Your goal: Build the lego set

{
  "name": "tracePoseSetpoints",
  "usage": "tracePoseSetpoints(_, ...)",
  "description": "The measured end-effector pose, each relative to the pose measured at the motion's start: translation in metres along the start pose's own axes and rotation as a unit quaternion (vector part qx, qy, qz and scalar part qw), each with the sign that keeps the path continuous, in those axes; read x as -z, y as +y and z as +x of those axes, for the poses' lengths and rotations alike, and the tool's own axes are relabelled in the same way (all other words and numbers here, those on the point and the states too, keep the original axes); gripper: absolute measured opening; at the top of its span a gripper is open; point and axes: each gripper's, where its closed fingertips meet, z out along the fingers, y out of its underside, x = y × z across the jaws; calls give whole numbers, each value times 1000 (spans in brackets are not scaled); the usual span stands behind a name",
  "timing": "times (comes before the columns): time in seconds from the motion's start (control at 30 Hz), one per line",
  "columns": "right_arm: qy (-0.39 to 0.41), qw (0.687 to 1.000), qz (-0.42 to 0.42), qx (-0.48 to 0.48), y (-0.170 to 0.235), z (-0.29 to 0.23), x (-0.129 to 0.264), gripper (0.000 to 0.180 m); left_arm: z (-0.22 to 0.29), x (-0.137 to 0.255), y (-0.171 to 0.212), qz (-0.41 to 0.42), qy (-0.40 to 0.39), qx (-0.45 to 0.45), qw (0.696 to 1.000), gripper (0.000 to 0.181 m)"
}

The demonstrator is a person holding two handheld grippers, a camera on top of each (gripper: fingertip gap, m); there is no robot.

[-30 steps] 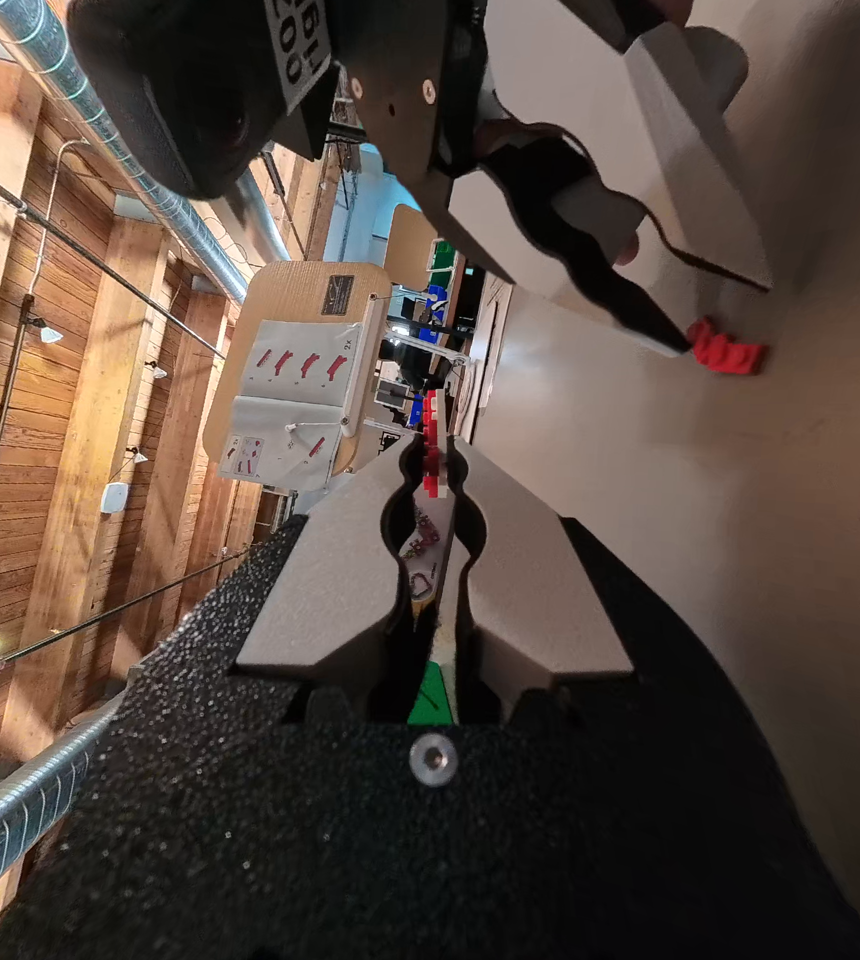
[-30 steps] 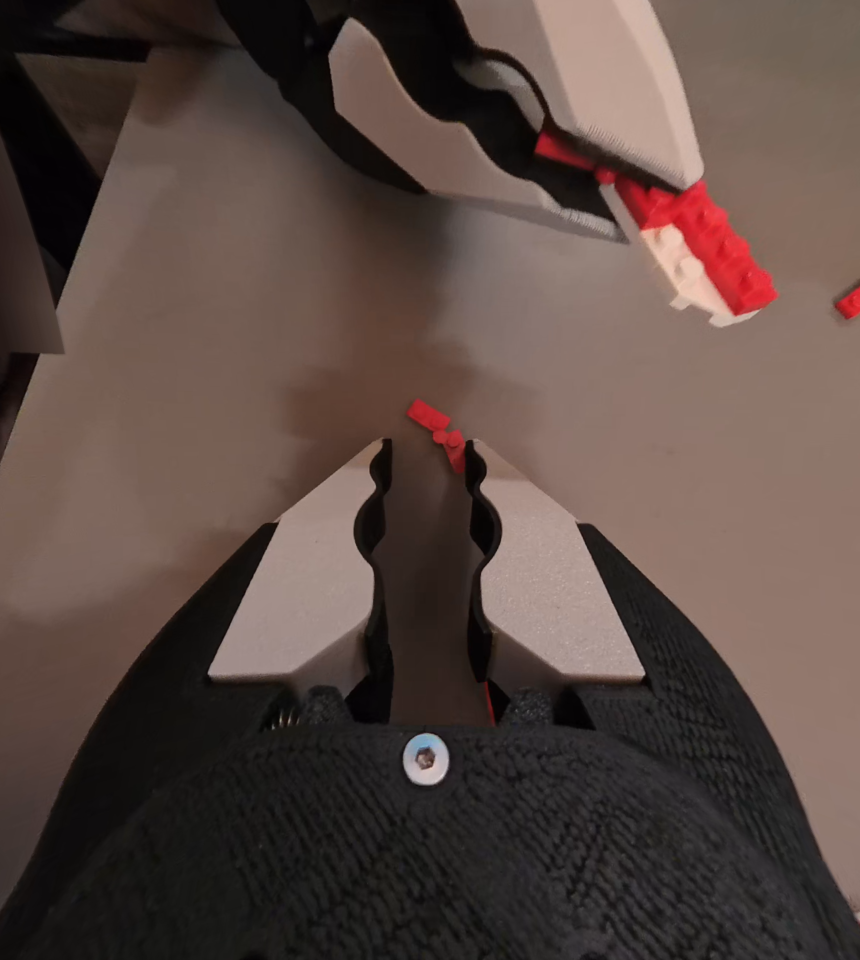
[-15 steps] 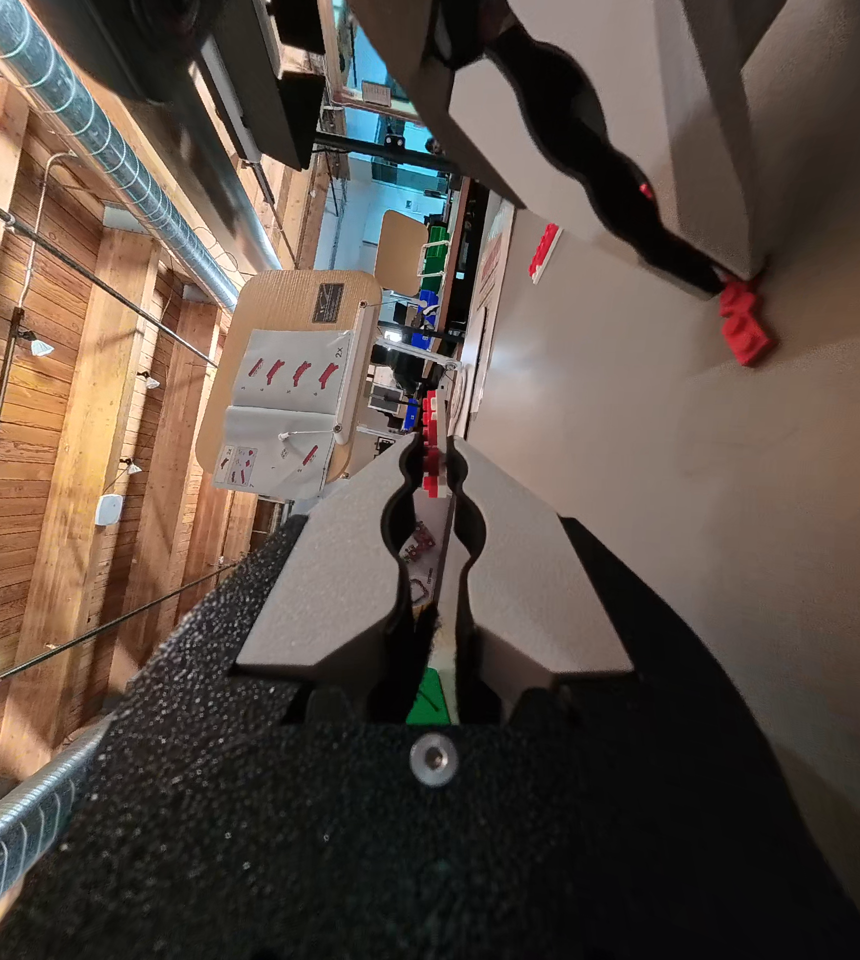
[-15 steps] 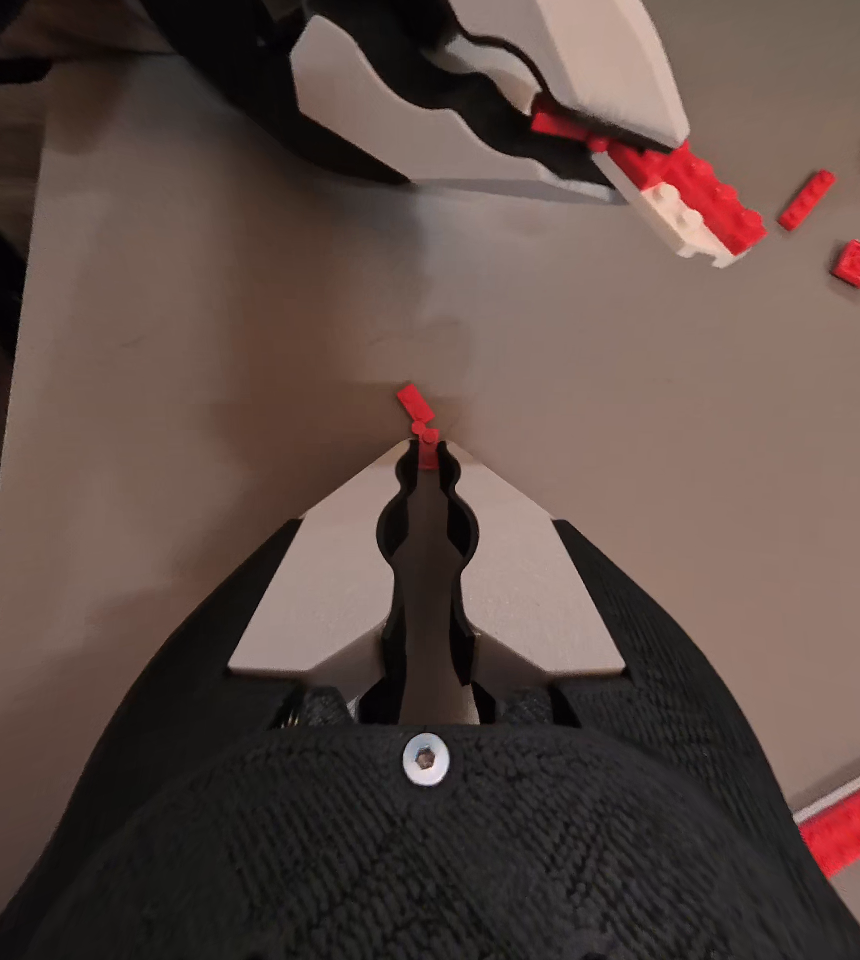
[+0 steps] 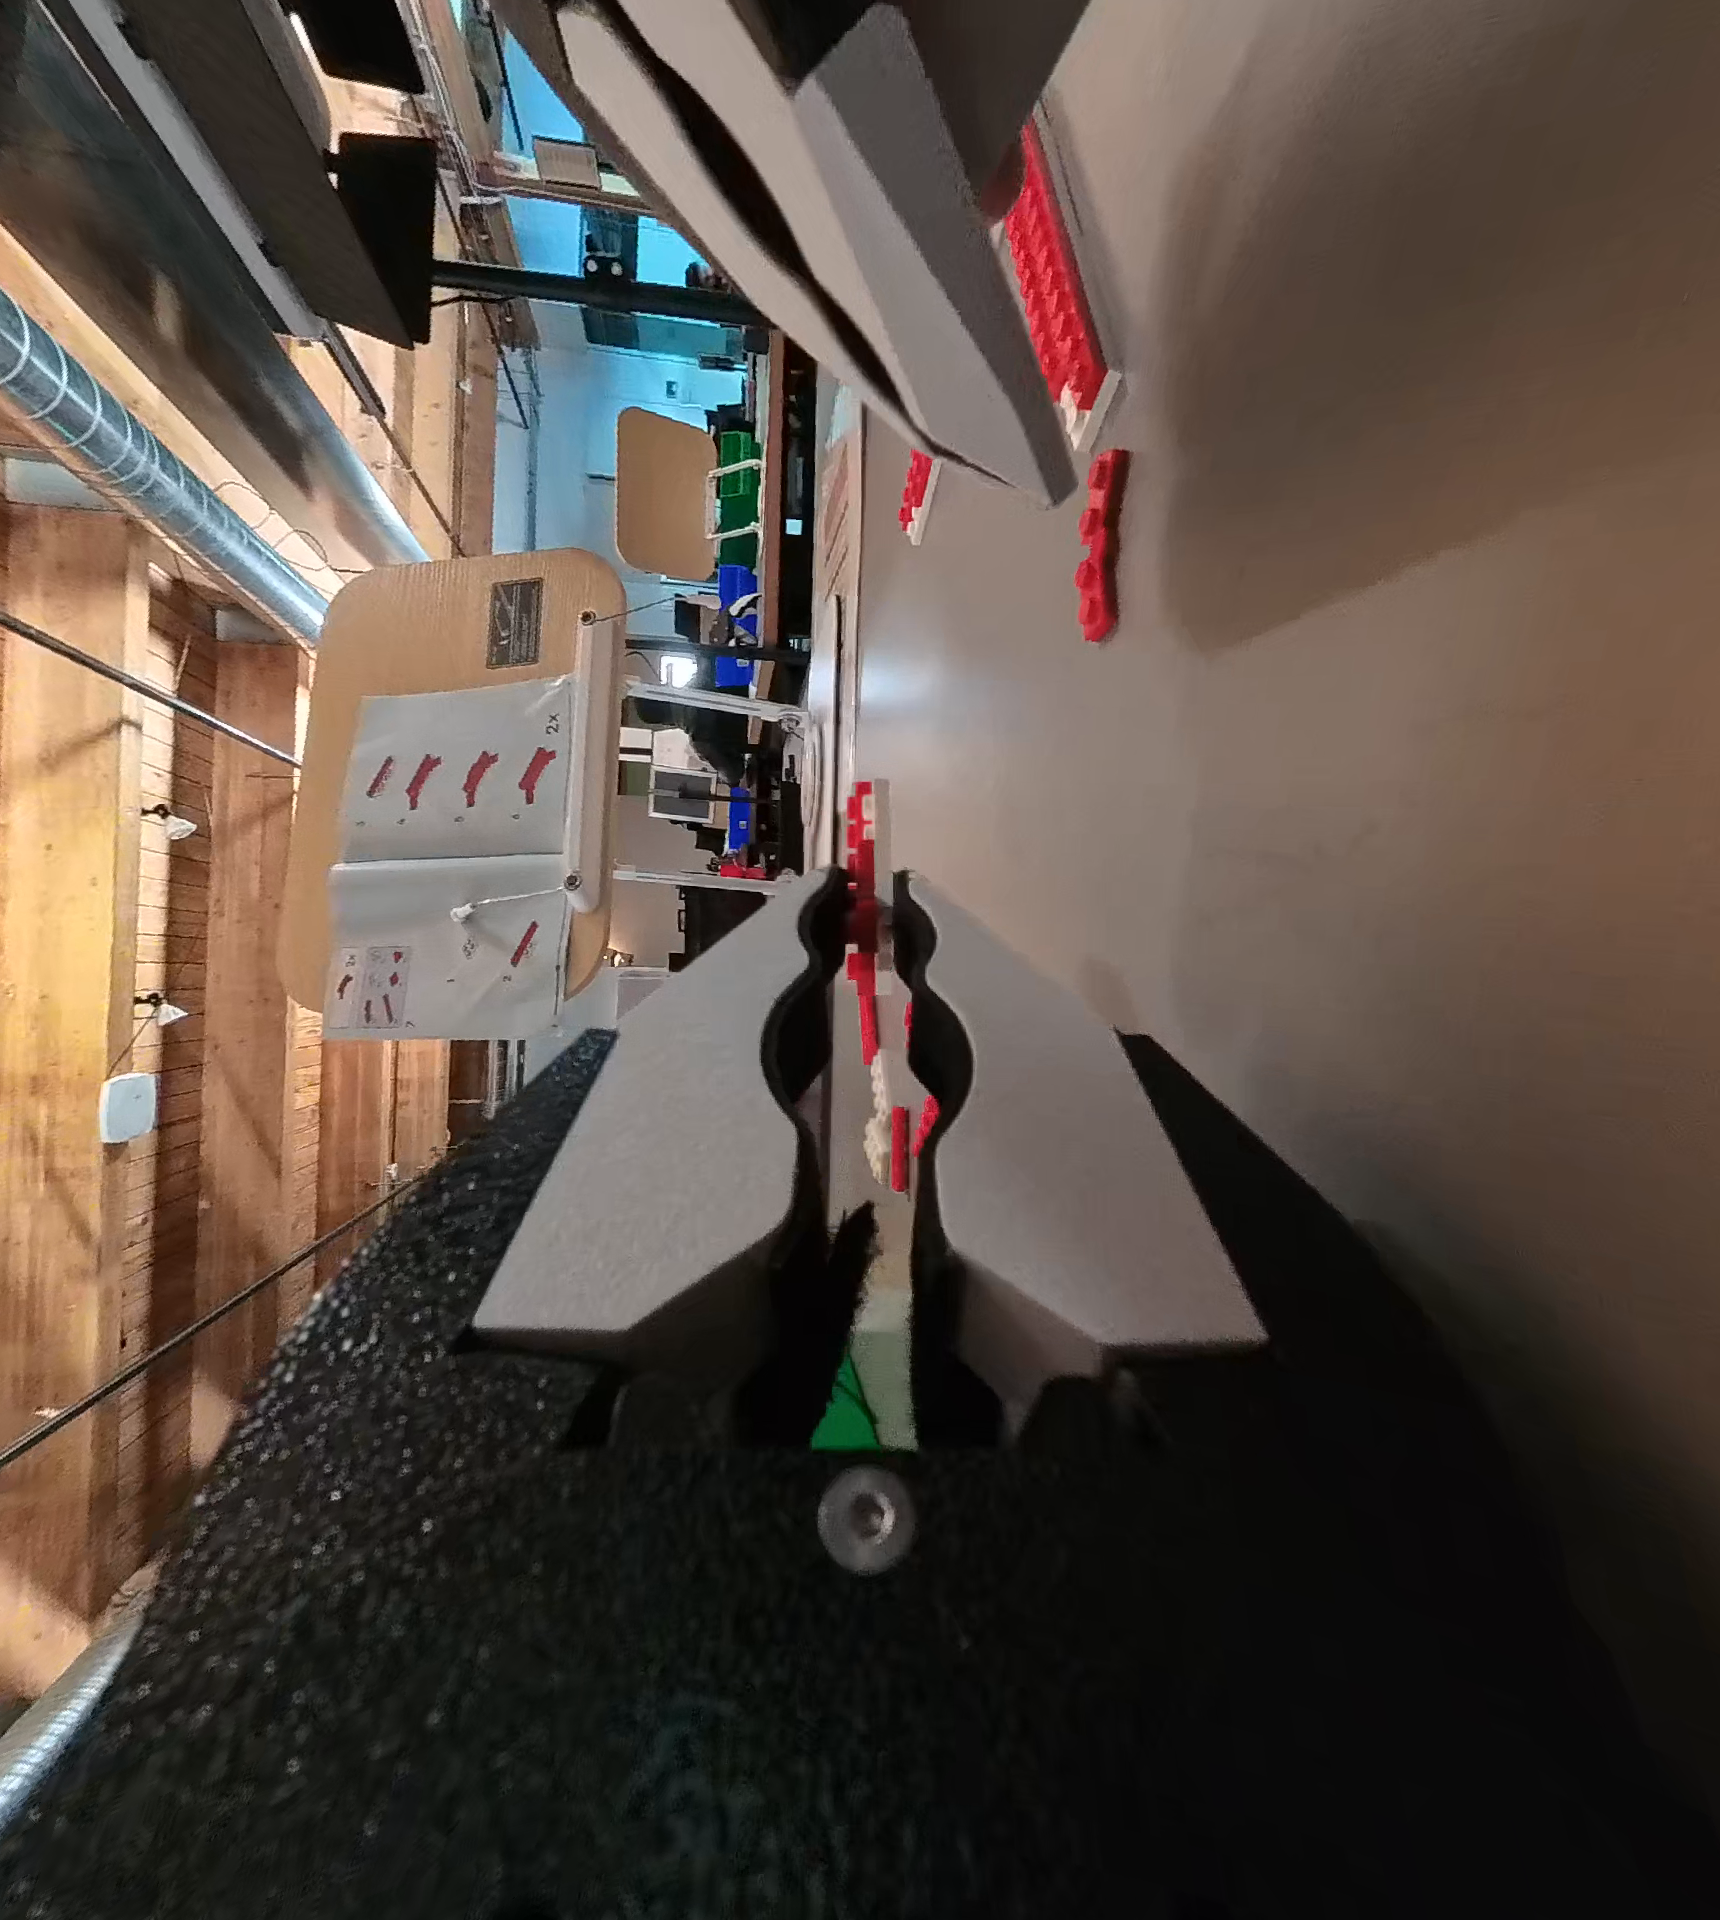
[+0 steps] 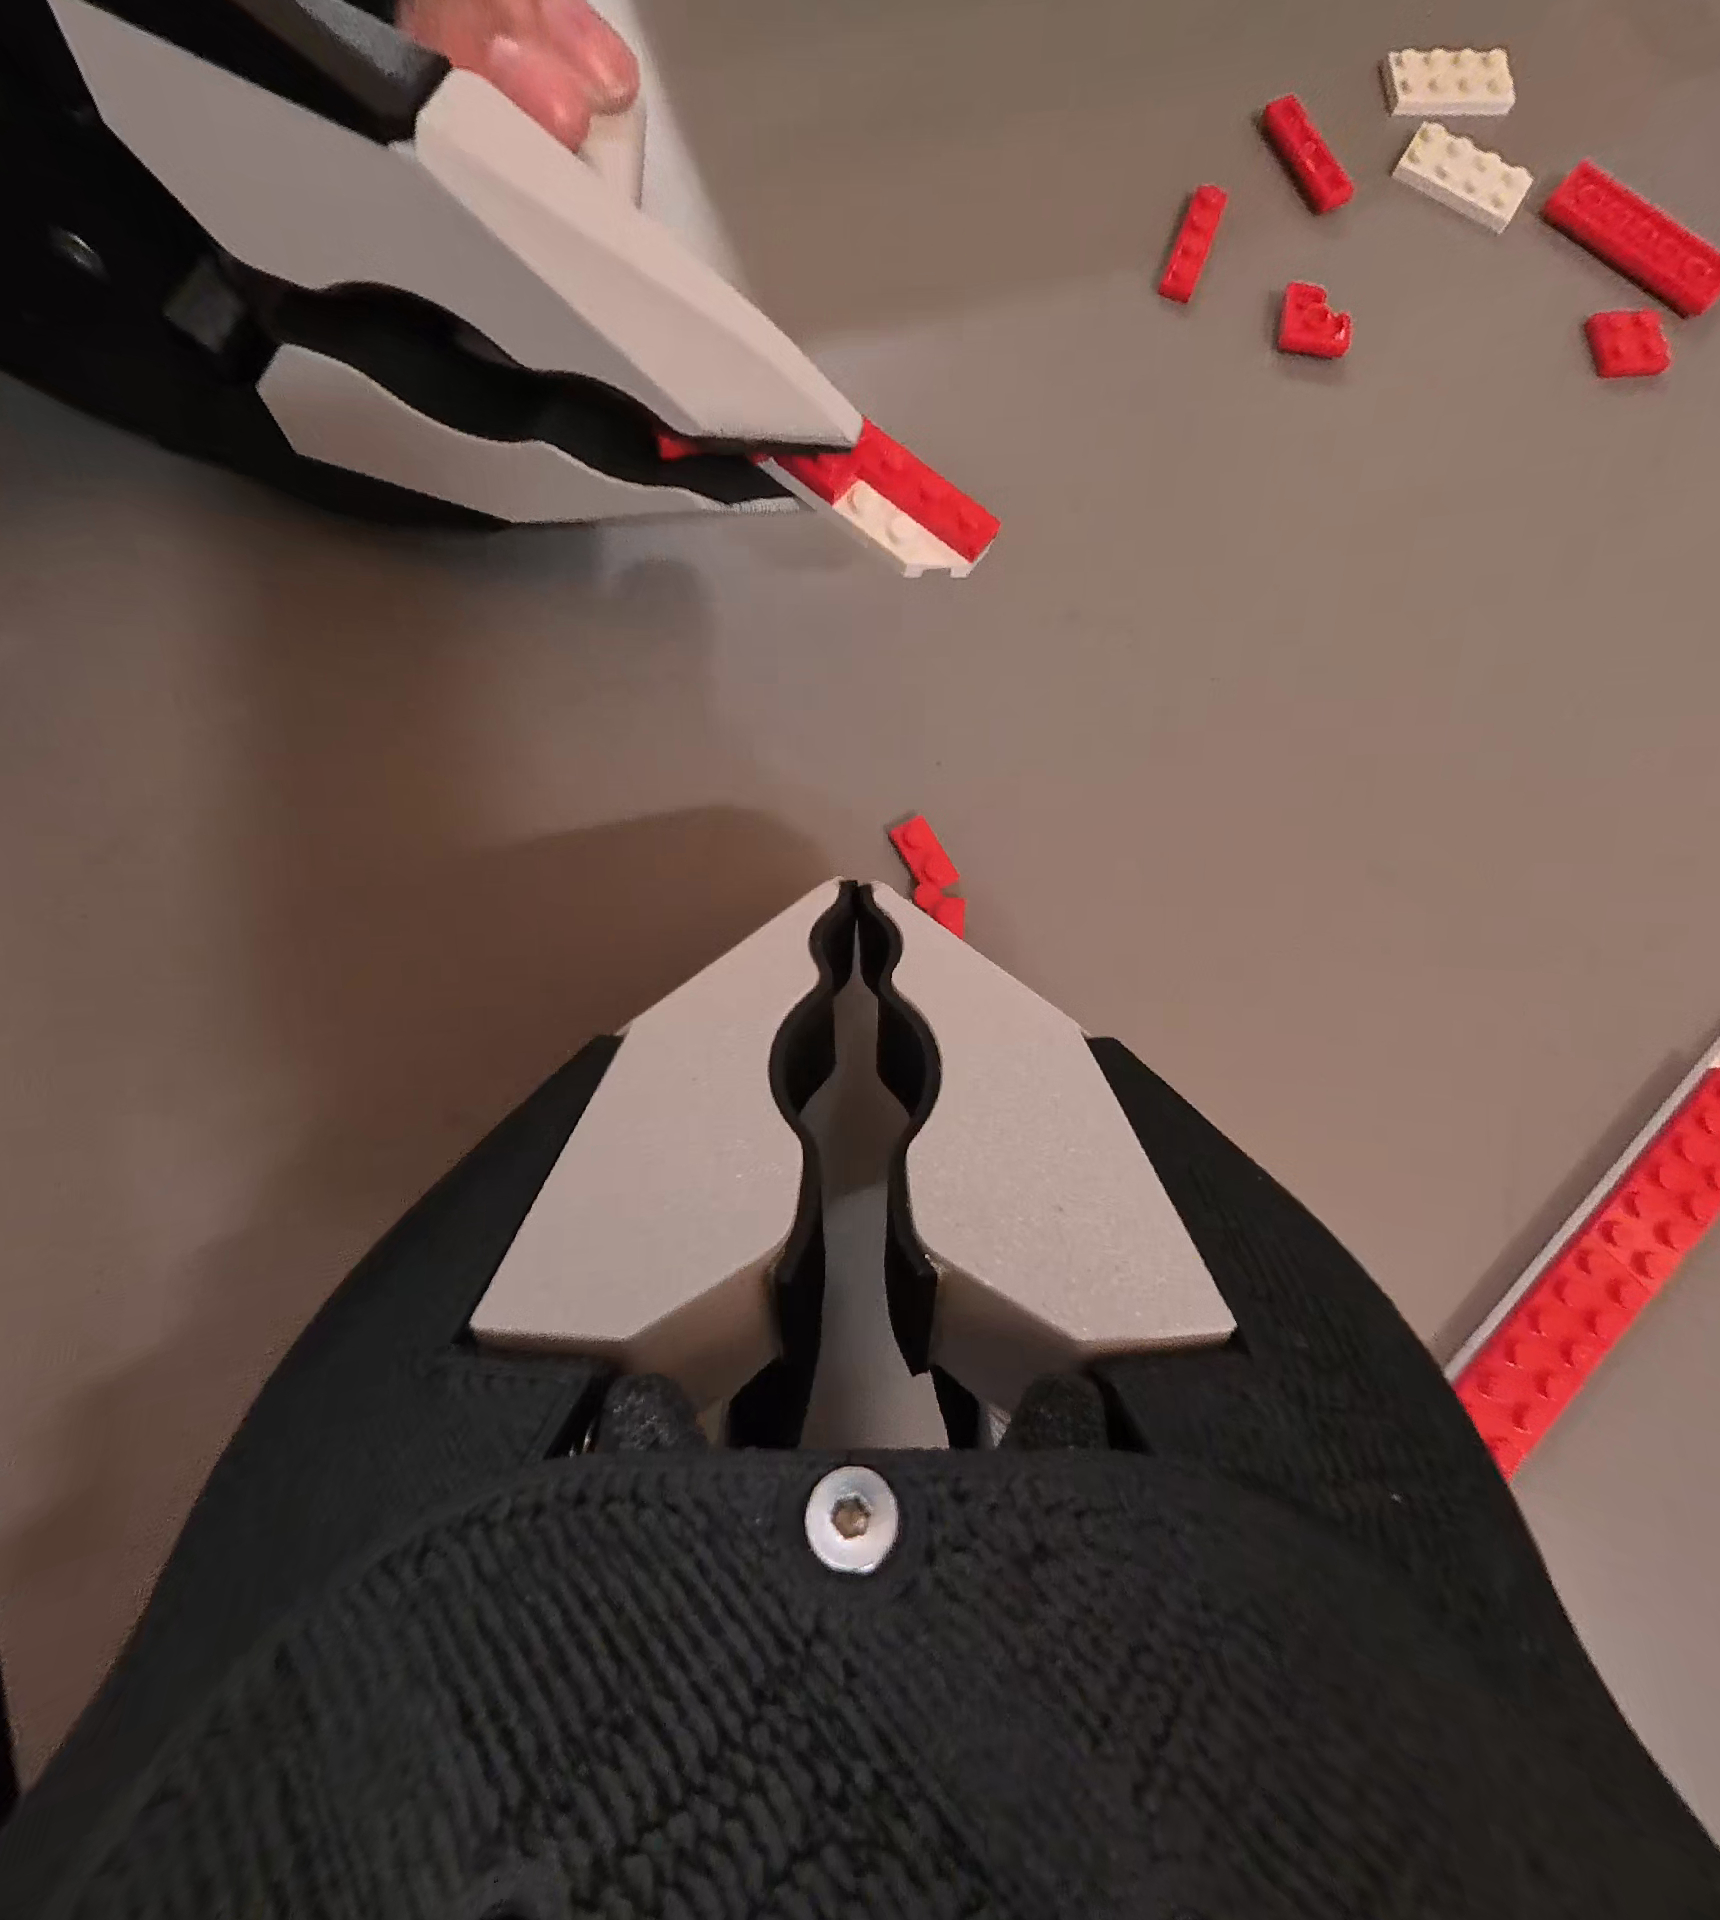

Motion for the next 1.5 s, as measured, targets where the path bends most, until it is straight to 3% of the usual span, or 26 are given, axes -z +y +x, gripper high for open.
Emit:
tracePoseSetpoints(0.03,6,1000,-1,6,0,1,0,2,0,0,0,0,0,1,1000,6)
tracePoseSetpoints(0.17,40,999,2,9,3,17,2,14,1,-1,-2,2,2,-2,1000,6)
tracePoseSetpoints(0.27,22,1000,-14,2,11,17,-4,22,3,-1,-5,6,5,-5,1000,6)
tracePoseSetpoints(0.63,33,997,-10,-63,11,26,-7,6,11,-4,-9,9,28,-12,999,6)
tracePoseSetpoints(0.8,-20,991,46,-122,-13,20,-1,5,19,-4,-13,13,47,-21,999,6)
tracePoseSetpoints(1.5,-87,992,-11,-89,-5,-2,-15,6,38,-2,-24,42,103,-24,994,6)
